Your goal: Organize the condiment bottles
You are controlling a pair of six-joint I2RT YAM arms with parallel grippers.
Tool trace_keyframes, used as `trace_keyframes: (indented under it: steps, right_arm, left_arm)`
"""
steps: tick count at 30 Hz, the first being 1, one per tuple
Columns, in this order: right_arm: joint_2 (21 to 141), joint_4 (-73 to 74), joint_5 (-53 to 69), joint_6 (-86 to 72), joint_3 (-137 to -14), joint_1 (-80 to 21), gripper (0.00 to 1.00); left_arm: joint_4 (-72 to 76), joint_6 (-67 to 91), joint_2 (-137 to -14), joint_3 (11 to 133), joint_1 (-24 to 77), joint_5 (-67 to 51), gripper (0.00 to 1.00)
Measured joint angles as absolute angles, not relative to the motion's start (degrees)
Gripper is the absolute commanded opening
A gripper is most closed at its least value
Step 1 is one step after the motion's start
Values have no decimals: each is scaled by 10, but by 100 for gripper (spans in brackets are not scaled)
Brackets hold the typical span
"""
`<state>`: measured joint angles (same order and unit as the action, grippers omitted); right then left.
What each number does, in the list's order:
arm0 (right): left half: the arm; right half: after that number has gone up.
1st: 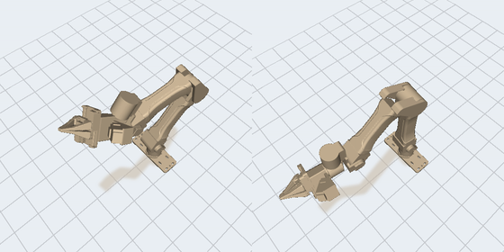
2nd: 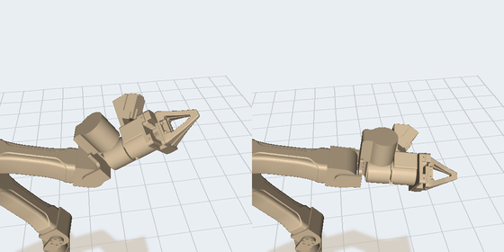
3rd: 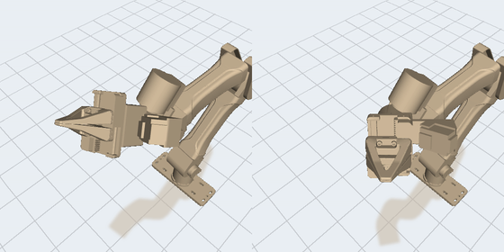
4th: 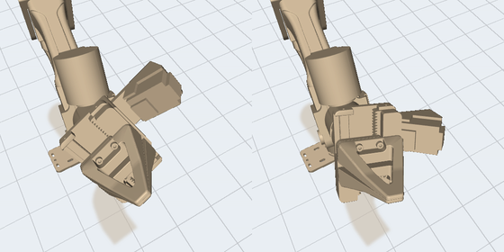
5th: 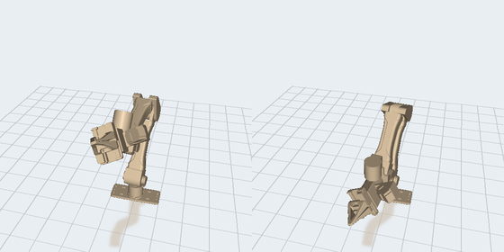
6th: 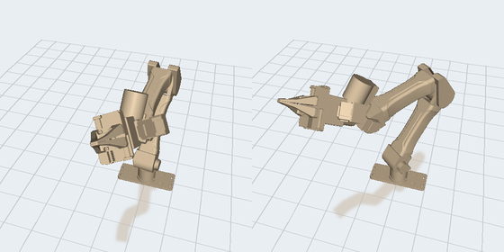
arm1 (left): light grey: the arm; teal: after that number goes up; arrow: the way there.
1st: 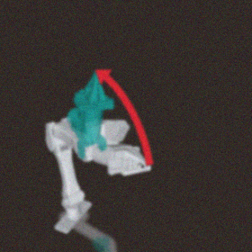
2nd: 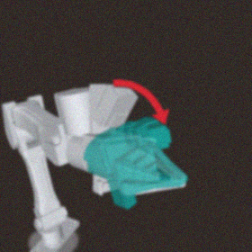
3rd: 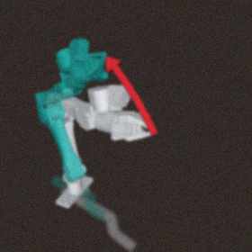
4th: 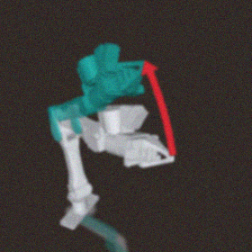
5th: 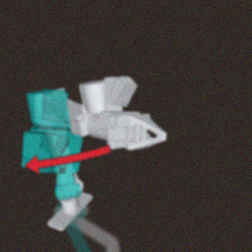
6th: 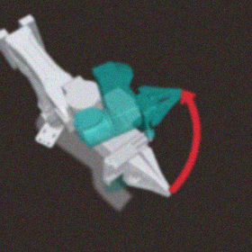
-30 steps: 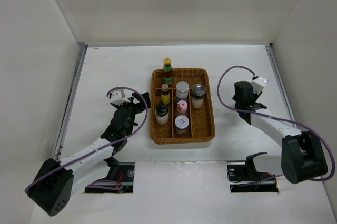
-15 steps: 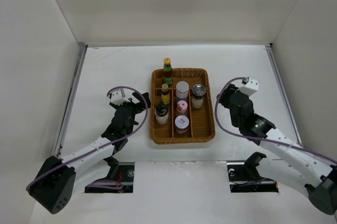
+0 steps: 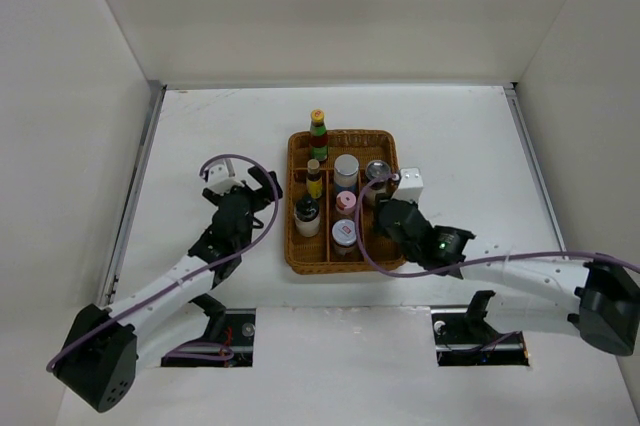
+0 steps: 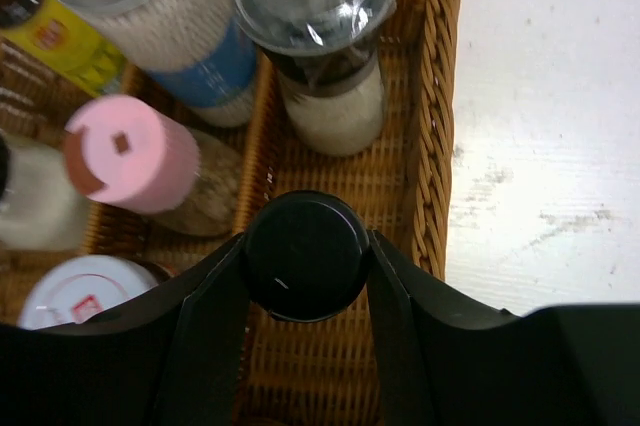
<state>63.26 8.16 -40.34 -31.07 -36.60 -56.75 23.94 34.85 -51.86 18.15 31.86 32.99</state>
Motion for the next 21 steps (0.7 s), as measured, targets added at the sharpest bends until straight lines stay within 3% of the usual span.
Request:
trace_keyframes:
  steps: [4, 8, 14, 15, 21]
  right_arm:
    - [664, 74, -400, -308, -354, -568, 43]
    - [683, 52, -400, -308, -347, -568, 66]
    - [668, 43, -398, -302, -328, -568, 90]
    - [661, 44, -398, -300, -326, -568, 100]
    - [540, 43, -399, -282, -324, -575, 100]
  left_arm:
    - [187, 352, -529, 217, 319, 335, 100]
    - [145, 354, -571, 265, 314, 342, 100]
    - [83, 365, -635, 302, 304, 344, 100]
    - [75, 367, -637, 303, 304, 344, 100]
    - [41, 371, -630, 314, 303, 345, 100]
